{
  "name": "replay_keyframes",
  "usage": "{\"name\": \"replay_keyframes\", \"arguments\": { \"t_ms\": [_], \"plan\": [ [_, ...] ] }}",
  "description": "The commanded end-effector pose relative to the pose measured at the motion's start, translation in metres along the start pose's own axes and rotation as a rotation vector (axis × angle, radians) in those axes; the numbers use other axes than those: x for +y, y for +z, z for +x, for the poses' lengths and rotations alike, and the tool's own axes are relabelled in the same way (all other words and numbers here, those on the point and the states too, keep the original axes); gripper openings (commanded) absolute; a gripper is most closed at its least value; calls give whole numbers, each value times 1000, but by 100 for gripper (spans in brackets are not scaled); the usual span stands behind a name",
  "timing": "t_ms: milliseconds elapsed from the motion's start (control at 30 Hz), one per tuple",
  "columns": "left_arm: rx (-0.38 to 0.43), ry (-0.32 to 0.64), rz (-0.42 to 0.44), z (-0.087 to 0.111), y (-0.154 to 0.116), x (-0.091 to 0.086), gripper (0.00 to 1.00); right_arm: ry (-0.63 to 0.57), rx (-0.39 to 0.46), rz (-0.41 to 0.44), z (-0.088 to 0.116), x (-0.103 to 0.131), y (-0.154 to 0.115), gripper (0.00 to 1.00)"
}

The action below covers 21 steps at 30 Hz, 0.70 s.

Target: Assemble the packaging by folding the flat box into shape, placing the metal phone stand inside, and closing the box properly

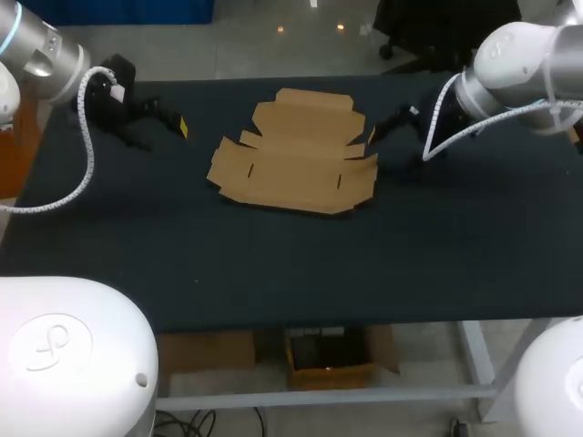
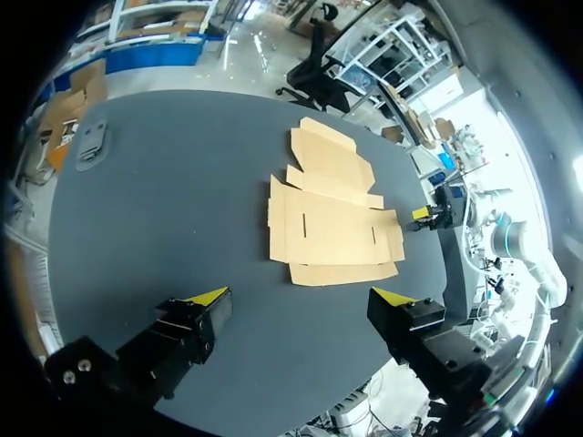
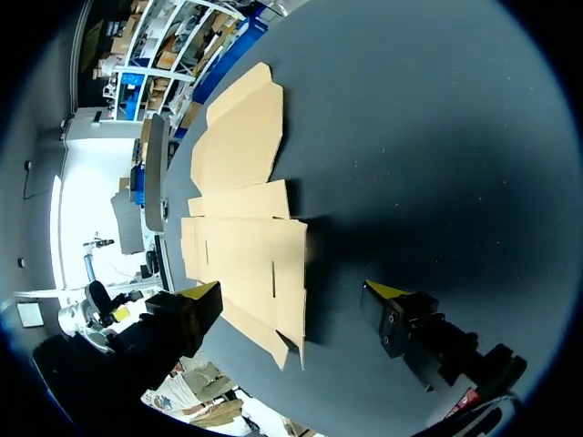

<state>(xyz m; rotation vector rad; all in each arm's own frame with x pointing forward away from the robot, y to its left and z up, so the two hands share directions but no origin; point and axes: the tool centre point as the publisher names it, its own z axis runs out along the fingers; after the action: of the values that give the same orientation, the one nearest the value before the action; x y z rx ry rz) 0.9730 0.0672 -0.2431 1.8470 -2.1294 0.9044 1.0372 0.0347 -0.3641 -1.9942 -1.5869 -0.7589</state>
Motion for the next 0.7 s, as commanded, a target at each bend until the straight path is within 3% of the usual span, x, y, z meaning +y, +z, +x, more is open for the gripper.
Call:
{"name": "replay_keyframes", "arguments": {
  "t_ms": [33, 100, 200, 267, 300, 333, 433, 700],
  "plan": [
    [-2, 1, -16, -2, 1, -5, 100, 8, 18, -39, -4, -14, 7, 99],
    [-2, 1, -19, -3, 2, -6, 100, 18, 30, -46, -5, -14, 10, 96],
    [1, 3, -23, -5, 3, -6, 100, 33, 39, -46, -6, -12, 16, 80],
    [1, 4, -26, -6, 4, -7, 100, 35, 43, -45, -4, -10, 19, 64],
    [0, 5, -27, -6, 4, -7, 100, 35, 44, -45, -3, -9, 20, 50],
    [0, 6, -27, -7, 4, -6, 100, 35, 45, -45, -1, -8, 22, 46],
    [2, 8, -28, -8, 4, -6, 100, 32, 51, -44, 2, -3, 27, 42],
    [-1, 3, -30, -11, 3, -8, 100, 28, 52, -34, 1, 9, 39, 43]
  ]
}}
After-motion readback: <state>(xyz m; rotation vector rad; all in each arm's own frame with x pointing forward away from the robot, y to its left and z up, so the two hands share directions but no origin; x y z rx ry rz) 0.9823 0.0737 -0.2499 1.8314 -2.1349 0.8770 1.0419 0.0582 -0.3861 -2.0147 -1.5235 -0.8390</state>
